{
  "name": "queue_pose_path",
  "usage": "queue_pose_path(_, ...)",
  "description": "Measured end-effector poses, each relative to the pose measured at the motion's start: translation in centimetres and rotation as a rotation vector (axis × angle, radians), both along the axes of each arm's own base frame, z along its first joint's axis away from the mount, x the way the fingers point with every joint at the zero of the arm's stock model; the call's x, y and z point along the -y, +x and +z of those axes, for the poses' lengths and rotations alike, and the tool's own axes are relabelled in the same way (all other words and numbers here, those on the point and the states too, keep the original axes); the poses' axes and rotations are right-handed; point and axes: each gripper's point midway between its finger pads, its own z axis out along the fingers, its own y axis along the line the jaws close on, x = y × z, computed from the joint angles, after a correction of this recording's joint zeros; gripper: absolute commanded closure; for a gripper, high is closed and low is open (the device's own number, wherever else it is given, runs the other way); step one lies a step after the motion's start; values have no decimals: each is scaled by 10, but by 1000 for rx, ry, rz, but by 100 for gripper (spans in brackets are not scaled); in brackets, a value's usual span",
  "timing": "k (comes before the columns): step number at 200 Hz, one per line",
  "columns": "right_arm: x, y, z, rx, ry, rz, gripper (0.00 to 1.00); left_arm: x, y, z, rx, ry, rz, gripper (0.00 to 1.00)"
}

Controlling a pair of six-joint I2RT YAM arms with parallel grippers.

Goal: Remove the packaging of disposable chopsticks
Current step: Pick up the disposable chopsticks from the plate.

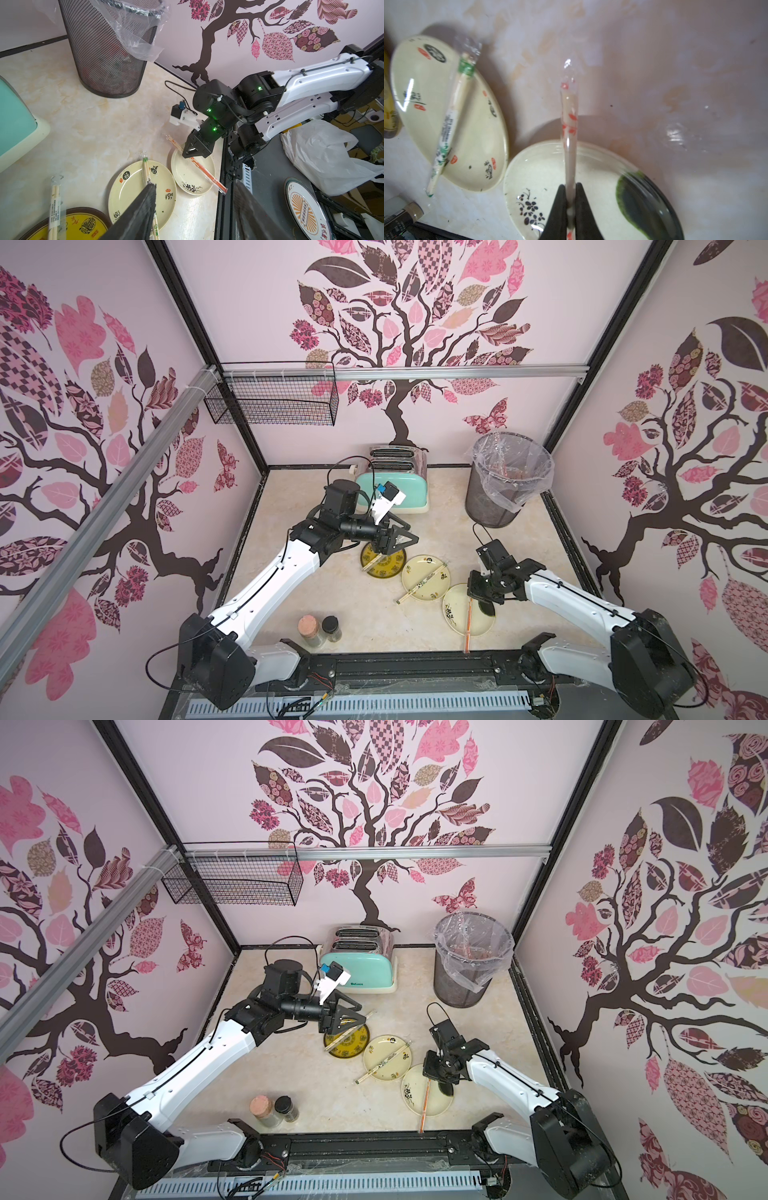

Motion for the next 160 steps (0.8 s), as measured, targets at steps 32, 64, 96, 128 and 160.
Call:
queue_pose_path(32,-16,36,67,223,71,49,100,0,4,-4,-11,9,15,40)
queue_pose_path(64,-40,61,139,493,206,127,100,0,5,-2,-17,0,19,41)
queue_pose_path(96,-64,75,185,700,331,227,100,-3,12,6,-20,-41,41,41)
queue_pose_path(128,-86,84,211,832,413,335,100,-9,27,23,-47,-115,81,41)
queue_pose_path(160,-105,84,225,911,483,453,100,-6,31,46,-50,-189,69,41)
